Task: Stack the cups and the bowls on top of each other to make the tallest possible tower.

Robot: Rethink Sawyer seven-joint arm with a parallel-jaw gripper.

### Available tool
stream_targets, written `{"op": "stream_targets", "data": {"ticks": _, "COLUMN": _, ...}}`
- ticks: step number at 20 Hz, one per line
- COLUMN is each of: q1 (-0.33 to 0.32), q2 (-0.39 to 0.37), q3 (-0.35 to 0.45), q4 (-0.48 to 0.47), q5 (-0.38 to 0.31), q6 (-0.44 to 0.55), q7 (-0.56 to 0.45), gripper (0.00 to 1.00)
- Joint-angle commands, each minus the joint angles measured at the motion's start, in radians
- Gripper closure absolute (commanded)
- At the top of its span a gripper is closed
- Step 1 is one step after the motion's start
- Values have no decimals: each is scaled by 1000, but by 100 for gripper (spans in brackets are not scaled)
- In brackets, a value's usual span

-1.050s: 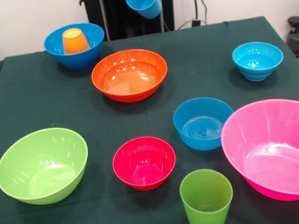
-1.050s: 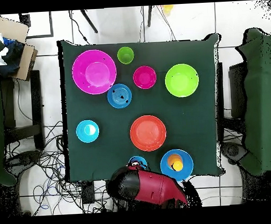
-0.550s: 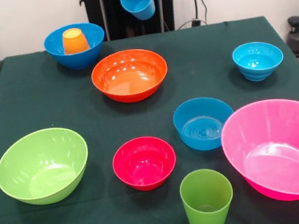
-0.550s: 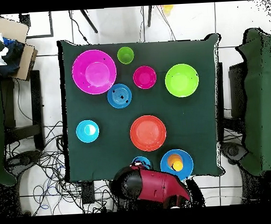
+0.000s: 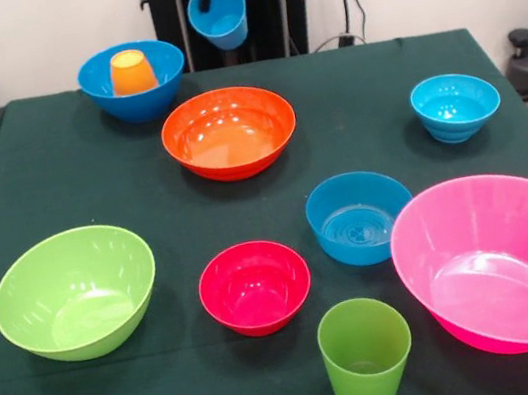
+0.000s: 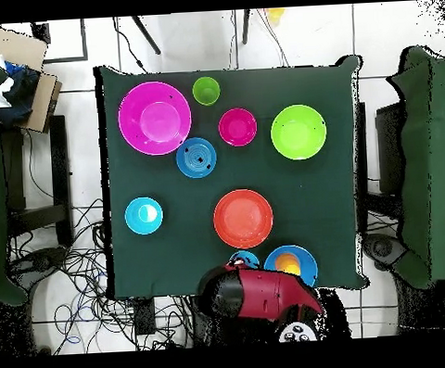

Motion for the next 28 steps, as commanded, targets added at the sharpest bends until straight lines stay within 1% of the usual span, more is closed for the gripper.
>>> {"op": "stream_targets", "data": {"ticks": 1, "q1": -21, "q2": 73, "q3": 70, "q4": -122, "q5": -77, "q6": -35, "q7": -36, "gripper": 100}}
{"op": "stream_targets", "data": {"ticks": 6, "q1": -24, "q2": 78, "q3": 78, "q4": -142, "q5": -82, "q6": -22, "q7": -34, "gripper": 100}}
{"op": "stream_targets", "data": {"ticks": 13, "q1": -32, "q2": 107, "q3": 84, "q4": -183, "q5": -95, "q6": -41, "q7": -34, "gripper": 100}}
{"op": "stream_targets", "data": {"ticks": 21, "q1": -1, "q2": 162, "q3": 61, "q4": -251, "q5": -91, "q6": -45, "q7": 10, "gripper": 100}}
{"op": "stream_targets", "data": {"ticks": 25, "q1": 6, "q2": 200, "q3": 53, "q4": -286, "q5": -90, "q6": -71, "q7": 24, "gripper": 100}}
{"op": "stream_targets", "data": {"ticks": 28, "q1": 11, "q2": 218, "q3": 50, "q4": -310, "q5": -84, "q6": -72, "q7": 29, "gripper": 100}}
